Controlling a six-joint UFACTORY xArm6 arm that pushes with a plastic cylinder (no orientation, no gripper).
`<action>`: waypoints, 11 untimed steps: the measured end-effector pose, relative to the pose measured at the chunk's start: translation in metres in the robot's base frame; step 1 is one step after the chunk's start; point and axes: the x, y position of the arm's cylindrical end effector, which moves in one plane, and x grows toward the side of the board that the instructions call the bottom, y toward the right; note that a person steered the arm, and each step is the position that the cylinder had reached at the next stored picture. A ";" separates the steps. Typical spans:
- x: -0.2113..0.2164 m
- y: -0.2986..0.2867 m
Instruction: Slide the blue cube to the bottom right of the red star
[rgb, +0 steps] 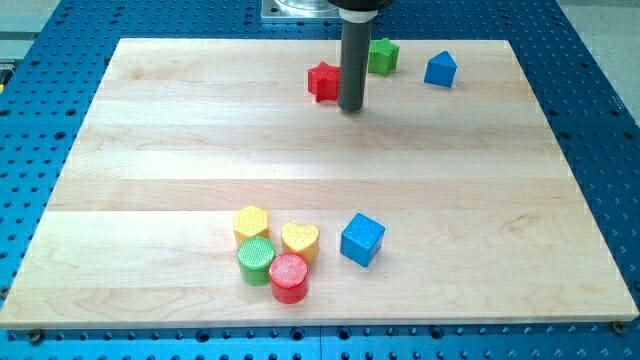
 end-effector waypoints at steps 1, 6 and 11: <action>0.008 0.010; 0.249 0.030; 0.236 -0.030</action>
